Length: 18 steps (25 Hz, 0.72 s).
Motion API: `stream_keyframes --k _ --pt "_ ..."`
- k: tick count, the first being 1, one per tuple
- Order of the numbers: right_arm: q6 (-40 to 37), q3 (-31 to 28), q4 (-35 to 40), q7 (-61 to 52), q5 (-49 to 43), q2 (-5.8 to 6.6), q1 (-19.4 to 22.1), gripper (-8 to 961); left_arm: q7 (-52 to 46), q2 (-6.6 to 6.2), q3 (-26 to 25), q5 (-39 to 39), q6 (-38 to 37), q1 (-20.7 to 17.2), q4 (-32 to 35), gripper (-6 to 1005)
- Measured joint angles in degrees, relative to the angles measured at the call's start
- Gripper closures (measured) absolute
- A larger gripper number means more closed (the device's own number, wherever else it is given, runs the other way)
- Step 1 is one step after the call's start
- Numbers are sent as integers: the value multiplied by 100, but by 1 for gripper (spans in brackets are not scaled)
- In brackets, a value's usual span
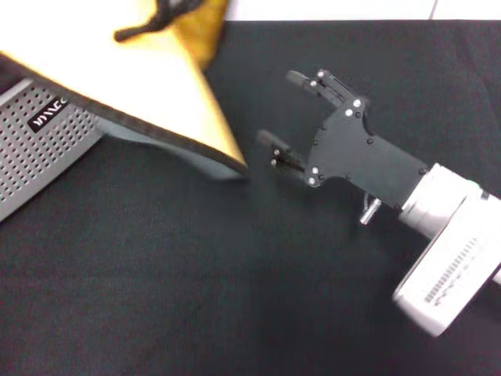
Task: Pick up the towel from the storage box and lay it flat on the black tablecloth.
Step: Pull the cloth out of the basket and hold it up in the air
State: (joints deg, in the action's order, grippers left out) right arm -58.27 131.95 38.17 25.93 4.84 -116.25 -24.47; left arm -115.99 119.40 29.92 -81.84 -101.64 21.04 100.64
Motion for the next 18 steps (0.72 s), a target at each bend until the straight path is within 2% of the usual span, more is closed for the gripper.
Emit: stream_keyframes --k 3,12,18 --pt "-394 385 53 839 557 0 -43 223 4 5 332 56 6 2 -171 990" --pt "-1353 1516 185 2642 1764 -3 159 257 234 48 797 -47 39 61 -675 988" --pt "-1697 1739 213 3238 1988 -2 234 261 520 71 1203 -237 385 -13 -1003 988"
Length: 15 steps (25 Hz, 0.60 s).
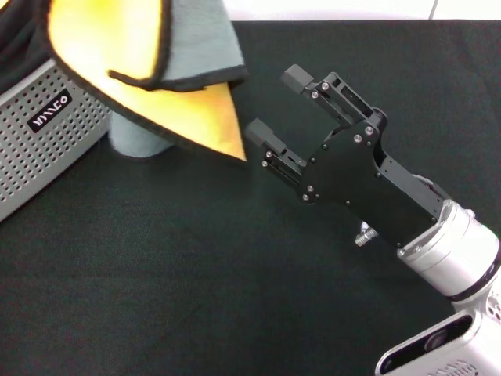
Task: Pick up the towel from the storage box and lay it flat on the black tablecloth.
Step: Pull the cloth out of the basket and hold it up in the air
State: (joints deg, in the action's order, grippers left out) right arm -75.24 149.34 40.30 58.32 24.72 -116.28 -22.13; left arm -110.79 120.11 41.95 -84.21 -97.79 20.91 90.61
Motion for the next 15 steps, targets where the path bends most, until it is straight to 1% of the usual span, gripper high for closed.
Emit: stream_keyframes --k 6,15 --pt "-38 6 34 65 -4 0 -215 261 81 -1 286 -97 242 -32 -36 987" --pt "-83 -50 66 70 23 0 -546 262 164 8 360 -91 249 -12 -175 985"
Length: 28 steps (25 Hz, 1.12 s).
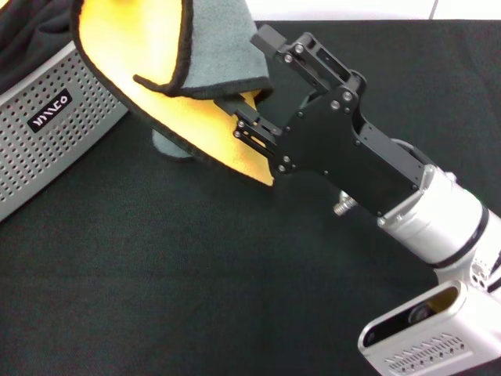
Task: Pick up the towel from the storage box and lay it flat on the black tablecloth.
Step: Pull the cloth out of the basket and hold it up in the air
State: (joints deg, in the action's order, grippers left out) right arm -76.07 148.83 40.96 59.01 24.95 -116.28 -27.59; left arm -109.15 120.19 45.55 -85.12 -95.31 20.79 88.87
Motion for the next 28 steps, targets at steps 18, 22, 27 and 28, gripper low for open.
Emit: stream_keyframes --k 18,22,27,28 --pt "20 192 193 51 -42 0 -290 262 156 -9 -2 -50 58 -27 -439 983" --pt "39 284 206 78 -115 0 -297 262 157 -11 4 -66 57 -28 -443 982" --pt "58 345 244 83 -132 0 -300 269 158 -13 20 -82 56 -27 -453 981" --pt "58 346 246 83 -132 0 -299 308 158 -14 20 -83 56 -30 -455 981"
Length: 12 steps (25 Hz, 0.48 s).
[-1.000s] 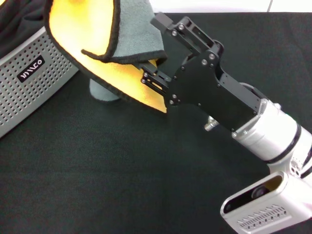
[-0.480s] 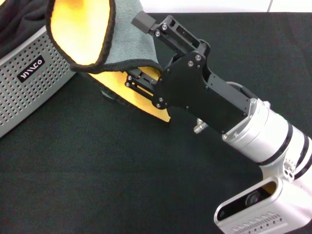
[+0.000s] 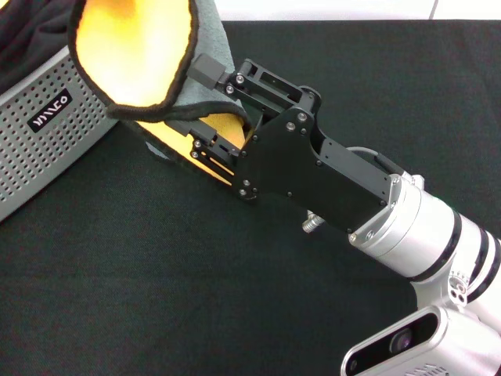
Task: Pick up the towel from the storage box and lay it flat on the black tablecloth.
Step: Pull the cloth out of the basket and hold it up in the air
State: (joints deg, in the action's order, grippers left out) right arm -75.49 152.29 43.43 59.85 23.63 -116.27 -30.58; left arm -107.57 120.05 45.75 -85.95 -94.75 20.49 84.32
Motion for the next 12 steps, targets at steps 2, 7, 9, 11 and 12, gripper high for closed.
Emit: stream_keyframes --k 2,7,9,11,12 --pt "0 1 1 1 0 0 6 385 0 0 1 0 0 -5 -5 981" --pt "-2 2 9 10 3 0 40 508 0 0 4 -1 0 -8 -6 980" --pt "-2 -2 9 16 20 0 50 538 0 0 5 -1 0 -12 -6 980" --pt "-6 -8 9 19 33 0 61 568 0 0 5 -1 0 -16 -11 980" --pt "-9 -10 9 19 38 0 65 583 0 0 4 -1 -2 -17 -14 979"
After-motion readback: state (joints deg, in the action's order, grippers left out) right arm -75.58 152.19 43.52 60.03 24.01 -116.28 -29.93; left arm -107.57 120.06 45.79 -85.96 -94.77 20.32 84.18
